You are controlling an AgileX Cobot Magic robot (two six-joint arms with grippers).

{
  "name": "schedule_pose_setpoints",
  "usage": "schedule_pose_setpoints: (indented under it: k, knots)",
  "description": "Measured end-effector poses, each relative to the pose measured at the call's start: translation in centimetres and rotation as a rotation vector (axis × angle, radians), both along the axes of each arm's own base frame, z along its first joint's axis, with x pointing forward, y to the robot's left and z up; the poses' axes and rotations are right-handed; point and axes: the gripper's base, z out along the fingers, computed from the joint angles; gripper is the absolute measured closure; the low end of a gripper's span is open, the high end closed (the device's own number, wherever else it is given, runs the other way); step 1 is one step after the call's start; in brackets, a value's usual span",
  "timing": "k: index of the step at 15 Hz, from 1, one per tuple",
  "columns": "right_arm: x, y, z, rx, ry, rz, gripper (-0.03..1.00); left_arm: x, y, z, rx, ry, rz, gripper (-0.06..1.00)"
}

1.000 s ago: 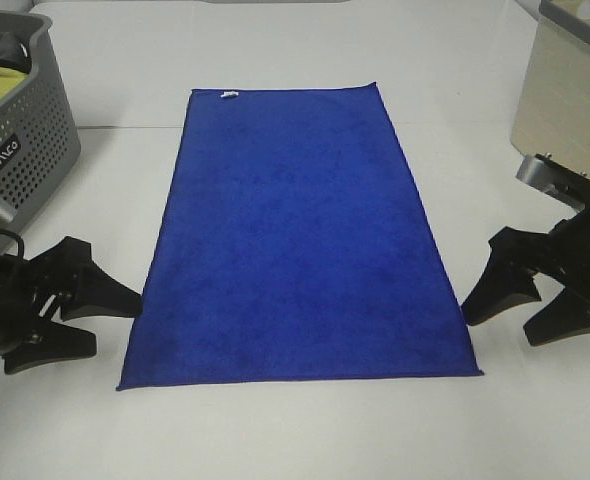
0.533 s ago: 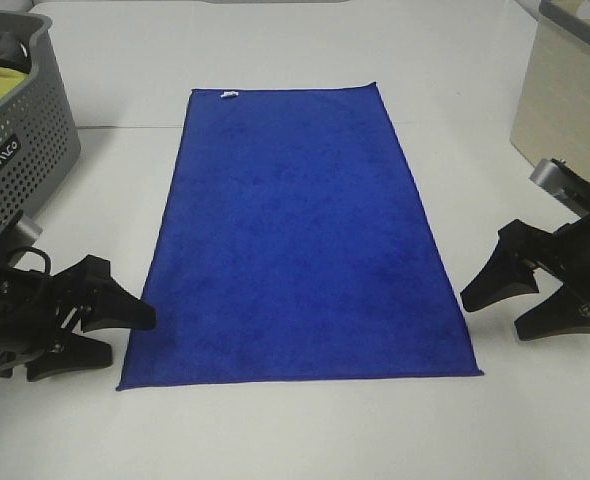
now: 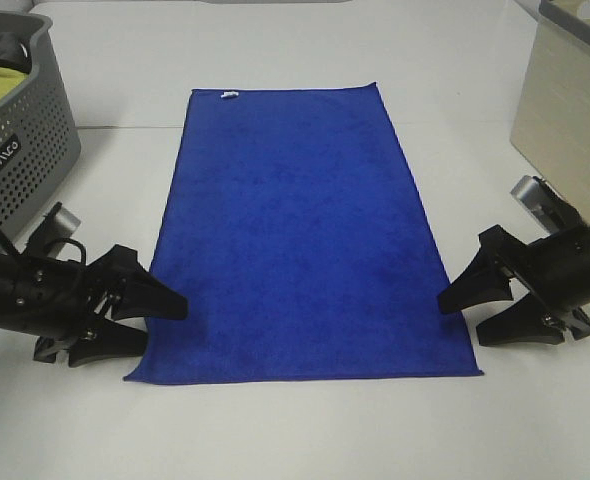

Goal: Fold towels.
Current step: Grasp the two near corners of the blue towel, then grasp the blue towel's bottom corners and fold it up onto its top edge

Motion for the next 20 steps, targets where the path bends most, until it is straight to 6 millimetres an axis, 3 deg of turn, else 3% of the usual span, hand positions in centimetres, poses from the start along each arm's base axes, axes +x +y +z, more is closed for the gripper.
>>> schedule_pose_setpoints:
  k: [3, 5, 7, 8, 9, 10, 13, 16, 20]
  knots:
    - [0.3, 2.3, -0.5, 0.026, 0.009, 0.082, 0.33, 0.6, -1.2, 0.0, 0.004, -0.014, -0.042, 0.27]
    - [0.7, 3.2, -0.7, 0.004, 0.007, 0.099, 0.44, 0.9, -1.1, 0.0, 0.021, -0.017, -0.037, 0.33]
    - [0.7, 3.0, -1.0, -0.031, 0.021, 0.083, 0.63, 0.8, -0.8, -0.5, 0.06, -0.01, -0.036, 0.58]
    - [0.7, 2.8, -1.1, -0.053, 0.029, 0.072, 0.75, 0.8, -0.7, -0.8, 0.08, -0.006, -0.035, 0.77]
    - [0.7, 2.7, -1.2, -0.069, 0.038, 0.066, 0.9, 0.8, -0.6, -0.8, 0.09, -0.007, -0.039, 0.89]
    - [0.7, 2.7, -1.2, -0.072, 0.05, 0.057, 0.95, 0.8, -0.6, -0.8, 0.099, -0.009, -0.048, 0.93]
    - [0.5, 2.6, -0.6, -0.087, 0.052, 0.064, 0.95, 0.4, -0.4, 0.4, 0.126, -0.006, -0.092, 0.94]
    - [-1.0, 2.5, 1.5, -0.104, 0.023, 0.071, 0.95, -0.7, -0.2, 2.5, 0.149, 0.003, -0.109, 0.94]
    - [-5.4, 2.6, 3.0, -0.102, 0.05, 0.063, 0.95, -5.2, 0.5, 4.0, 0.15, 0.025, -0.105, 0.94]
